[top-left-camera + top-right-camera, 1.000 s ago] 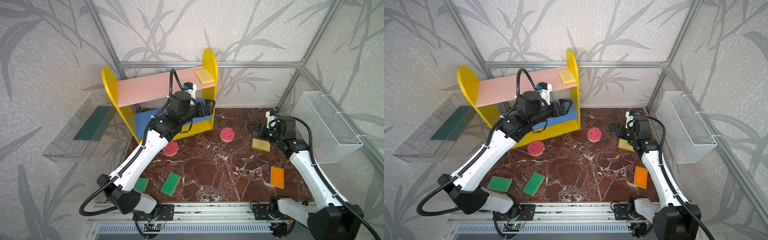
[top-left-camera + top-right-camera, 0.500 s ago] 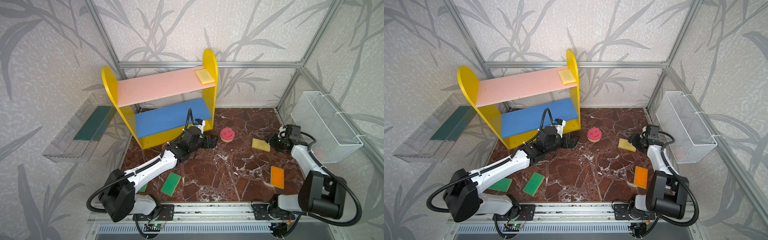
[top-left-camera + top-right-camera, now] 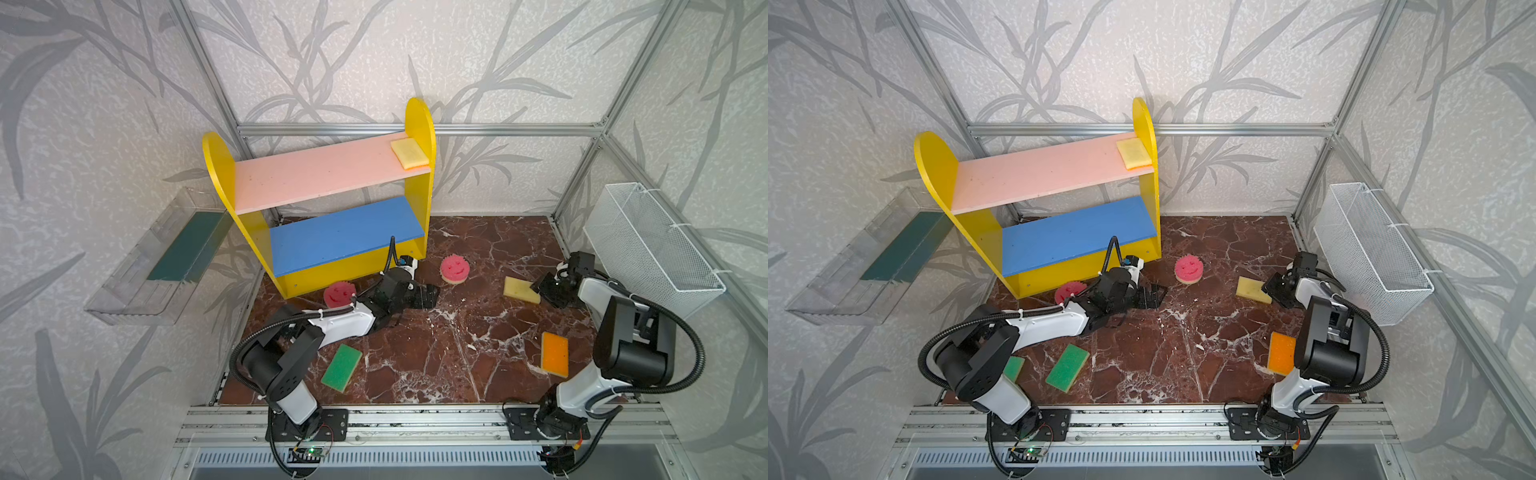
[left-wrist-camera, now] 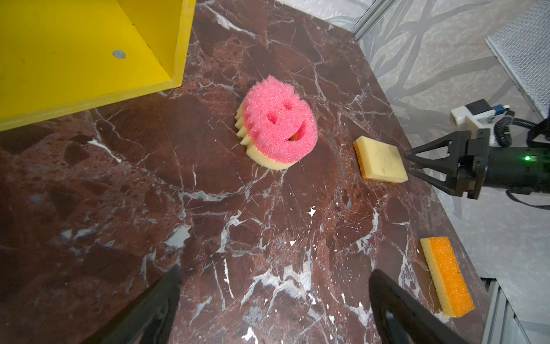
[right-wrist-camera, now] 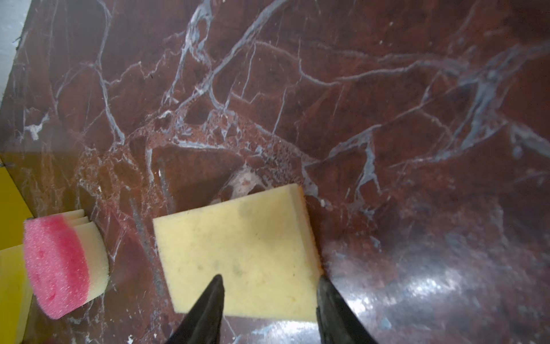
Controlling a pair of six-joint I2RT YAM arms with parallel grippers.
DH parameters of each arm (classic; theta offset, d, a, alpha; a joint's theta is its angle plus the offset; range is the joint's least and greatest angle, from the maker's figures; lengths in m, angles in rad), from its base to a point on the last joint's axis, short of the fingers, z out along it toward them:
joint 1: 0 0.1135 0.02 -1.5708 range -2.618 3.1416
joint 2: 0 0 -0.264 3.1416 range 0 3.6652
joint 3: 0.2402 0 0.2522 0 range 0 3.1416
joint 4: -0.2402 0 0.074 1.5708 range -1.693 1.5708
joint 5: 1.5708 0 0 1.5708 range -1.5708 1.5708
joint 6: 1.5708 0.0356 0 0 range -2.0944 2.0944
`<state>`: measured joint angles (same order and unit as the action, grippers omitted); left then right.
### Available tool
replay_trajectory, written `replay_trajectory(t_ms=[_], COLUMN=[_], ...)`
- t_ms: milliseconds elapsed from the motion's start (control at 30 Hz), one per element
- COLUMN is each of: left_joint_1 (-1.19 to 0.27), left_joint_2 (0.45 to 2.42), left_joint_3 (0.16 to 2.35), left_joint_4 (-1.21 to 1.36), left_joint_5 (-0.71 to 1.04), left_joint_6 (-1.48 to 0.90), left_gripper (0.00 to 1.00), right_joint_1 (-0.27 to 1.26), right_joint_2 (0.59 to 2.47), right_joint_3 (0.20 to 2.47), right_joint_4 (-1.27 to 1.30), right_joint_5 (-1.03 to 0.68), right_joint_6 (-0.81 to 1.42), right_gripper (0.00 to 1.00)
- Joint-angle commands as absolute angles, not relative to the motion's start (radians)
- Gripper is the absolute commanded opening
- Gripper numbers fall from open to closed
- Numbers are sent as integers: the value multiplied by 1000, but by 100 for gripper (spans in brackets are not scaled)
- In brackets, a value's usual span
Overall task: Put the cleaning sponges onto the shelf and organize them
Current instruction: 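Grasp the second yellow sponge on the table with the right gripper while the left lowers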
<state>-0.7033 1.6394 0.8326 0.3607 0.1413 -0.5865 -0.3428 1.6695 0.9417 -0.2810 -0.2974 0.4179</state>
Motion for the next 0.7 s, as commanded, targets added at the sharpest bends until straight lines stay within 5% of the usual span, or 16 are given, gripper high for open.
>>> replay_trajectory(t_ms=[0, 167, 467, 667], left_joint_1=[-698, -692, -685, -664], left_joint_2=[1644, 1651, 1643, 1609], left_joint_3=[827, 823, 810, 782], left_joint_4=[435, 447, 460, 473], left_joint_5=[153, 156, 152, 170], left_joint_6=[-591, -597, -613, -665], left_gripper=[99, 99, 99, 99], right_joint_1=[-360, -360, -358, -274], right_joint_2=[1701, 1745, 1747, 1722], right_joint_3=[967, 977, 974, 977], right_joint_4=[-272, -284, -275, -284], right_joint_5=[-255, -247, -305, -322], right_joint_6=[413, 402, 411, 408], right_gripper=[50, 47, 17, 12])
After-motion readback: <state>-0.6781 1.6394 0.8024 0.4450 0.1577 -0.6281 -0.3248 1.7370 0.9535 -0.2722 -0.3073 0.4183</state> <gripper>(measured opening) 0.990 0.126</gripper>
